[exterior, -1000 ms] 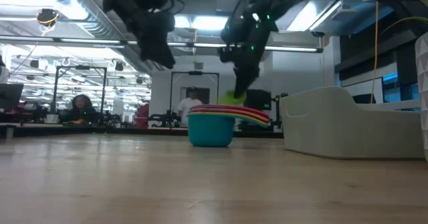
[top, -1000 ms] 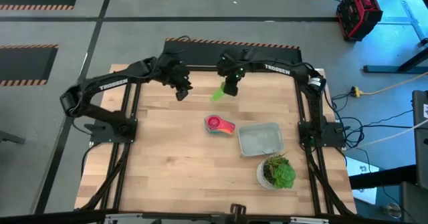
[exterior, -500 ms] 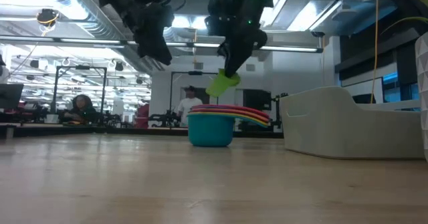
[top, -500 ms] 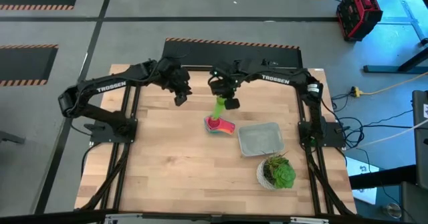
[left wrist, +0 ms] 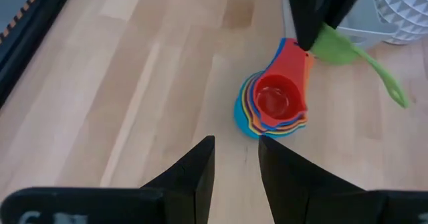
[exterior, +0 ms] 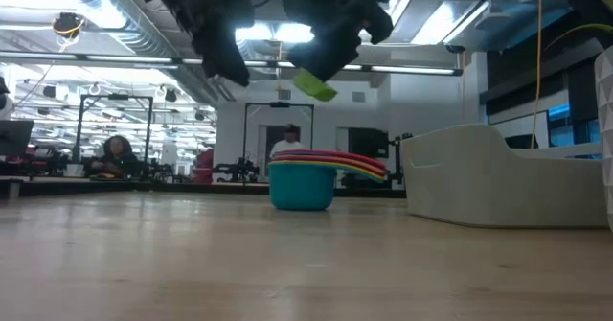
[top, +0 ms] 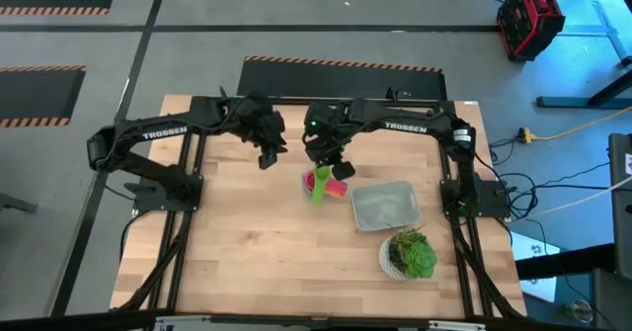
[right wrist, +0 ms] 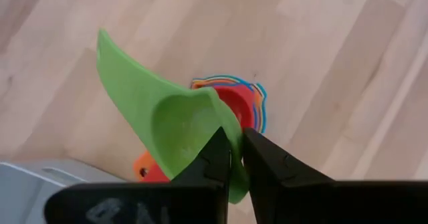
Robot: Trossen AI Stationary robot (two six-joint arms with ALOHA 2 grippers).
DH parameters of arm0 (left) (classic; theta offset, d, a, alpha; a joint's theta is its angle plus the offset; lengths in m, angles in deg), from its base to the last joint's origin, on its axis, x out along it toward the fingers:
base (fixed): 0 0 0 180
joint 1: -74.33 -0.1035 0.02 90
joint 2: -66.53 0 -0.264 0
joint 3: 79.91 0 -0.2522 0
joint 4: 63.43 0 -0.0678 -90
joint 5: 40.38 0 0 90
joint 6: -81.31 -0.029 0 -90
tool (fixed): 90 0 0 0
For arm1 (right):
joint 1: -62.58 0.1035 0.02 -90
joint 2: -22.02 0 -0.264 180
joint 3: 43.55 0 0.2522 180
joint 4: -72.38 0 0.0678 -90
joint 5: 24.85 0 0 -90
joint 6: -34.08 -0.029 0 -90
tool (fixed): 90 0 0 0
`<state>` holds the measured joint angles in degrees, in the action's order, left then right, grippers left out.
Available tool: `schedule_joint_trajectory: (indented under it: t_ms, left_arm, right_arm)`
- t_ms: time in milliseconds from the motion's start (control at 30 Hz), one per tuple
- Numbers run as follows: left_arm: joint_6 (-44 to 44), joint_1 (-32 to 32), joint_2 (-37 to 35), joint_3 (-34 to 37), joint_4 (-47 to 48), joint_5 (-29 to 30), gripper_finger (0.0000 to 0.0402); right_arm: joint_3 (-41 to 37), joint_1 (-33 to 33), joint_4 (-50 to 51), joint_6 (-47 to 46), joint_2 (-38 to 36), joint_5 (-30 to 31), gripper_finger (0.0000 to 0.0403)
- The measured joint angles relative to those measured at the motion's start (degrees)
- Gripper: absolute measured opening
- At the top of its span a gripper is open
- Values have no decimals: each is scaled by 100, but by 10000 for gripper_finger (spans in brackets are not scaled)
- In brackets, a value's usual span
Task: Nest measuring cups in basket
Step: Stack the green measuring cup on top of the pink measuring cup
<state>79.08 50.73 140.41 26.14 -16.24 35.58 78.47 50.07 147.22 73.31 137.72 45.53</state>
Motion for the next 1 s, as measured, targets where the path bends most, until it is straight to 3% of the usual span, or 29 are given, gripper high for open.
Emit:
schedule_joint_trajectory:
  t_ms: [600, 1000]
  left_arm:
    - [5, 282, 2, 0, -3, 9, 110]
    - [11, 282, 2, 0, -68, 99, 110]
  right_arm:
    - [-1172, 4, -1224, -8, -7, 2, 35]
    - [-1311, -9, -1625, -9, -7, 2, 41]
